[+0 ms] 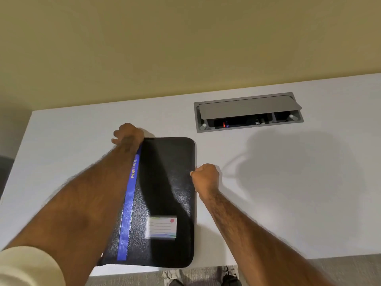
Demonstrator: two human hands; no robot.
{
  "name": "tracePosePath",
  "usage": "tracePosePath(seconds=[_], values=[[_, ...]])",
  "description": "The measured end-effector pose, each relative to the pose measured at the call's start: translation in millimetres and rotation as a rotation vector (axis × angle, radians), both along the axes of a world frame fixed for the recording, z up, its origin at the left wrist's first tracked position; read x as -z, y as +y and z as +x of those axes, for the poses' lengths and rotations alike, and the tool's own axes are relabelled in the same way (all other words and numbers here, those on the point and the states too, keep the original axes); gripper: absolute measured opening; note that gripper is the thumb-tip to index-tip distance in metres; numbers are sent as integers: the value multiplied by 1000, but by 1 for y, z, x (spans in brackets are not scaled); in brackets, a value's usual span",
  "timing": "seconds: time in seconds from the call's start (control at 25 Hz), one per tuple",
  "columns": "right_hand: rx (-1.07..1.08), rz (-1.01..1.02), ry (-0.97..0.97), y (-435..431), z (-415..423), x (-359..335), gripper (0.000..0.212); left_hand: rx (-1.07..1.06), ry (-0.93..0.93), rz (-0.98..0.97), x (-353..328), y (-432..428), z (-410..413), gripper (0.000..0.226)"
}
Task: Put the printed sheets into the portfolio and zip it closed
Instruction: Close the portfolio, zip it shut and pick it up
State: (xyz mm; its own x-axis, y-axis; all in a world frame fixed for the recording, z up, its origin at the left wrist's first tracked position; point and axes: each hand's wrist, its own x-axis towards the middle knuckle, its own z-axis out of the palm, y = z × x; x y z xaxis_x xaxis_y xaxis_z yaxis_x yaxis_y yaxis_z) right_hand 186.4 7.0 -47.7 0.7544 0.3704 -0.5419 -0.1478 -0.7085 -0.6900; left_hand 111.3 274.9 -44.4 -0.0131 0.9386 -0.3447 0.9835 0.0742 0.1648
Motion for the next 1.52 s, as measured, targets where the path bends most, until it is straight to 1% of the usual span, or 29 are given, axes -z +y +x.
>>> tracePosePath(seconds=[0.04,0.2,0.28,0.36,0.44,0.56,0.64,0.72,0.8,0.84,0.92,1.0,1.12,1.2,1.32,1.4,1.52], values=[[2,-6,-7,0,0,-1,17,-26,-28,-3,3,9,-12,38],[-1,-18,-30,1,1,-2,20,-126,-88,4,11,38,-57,50],[3,-19,-16,2,1,1,12,-101,-119,7,9,43,-69,45],[1,-21,-3,3,1,3,10,-51,-219,-2,5,33,-79,38],[-12,-28,-3,4,1,5,11,-5,-302,33,2,6,-94,31],[-44,-40,13,1,-1,3,11,10,-408,49,10,-52,-126,22],[-132,-87,-42,-5,-7,-1,13,56,-433,67,17,-90,-151,20],[-168,-110,-91,-18,-19,-6,6,53,-477,71,20,-121,-174,20],[-180,-103,-87,-36,-38,-10,23,47,-499,77,15,-143,-188,17],[-174,-95,-71,-44,-47,-12,27,60,-500,73,12,-152,-192,17],[-189,-59,-38,-57,-64,-16,25,83,-513,56,6,-159,-196,16],[-216,-33,-31,-59,-73,-20,26,59,-532,17,4,-156,-196,16],[-191,-29,-45,-56,-72,-20,38,-52,-621,-90,-1,-149,-194,26],[-162,-15,-36,-53,-73,-21,46,-69,-717,-117,-6,-145,-192,30],[-112,24,-49,-43,-69,-23,48,-51,-836,-79,-21,-137,-183,32],[-86,59,-39,-29,-62,-27,46,-39,-849,-41,-31,-124,-174,33],[-83,114,-90,-4,-40,-33,43,-13,-840,-1,-44,-98,-156,32]])
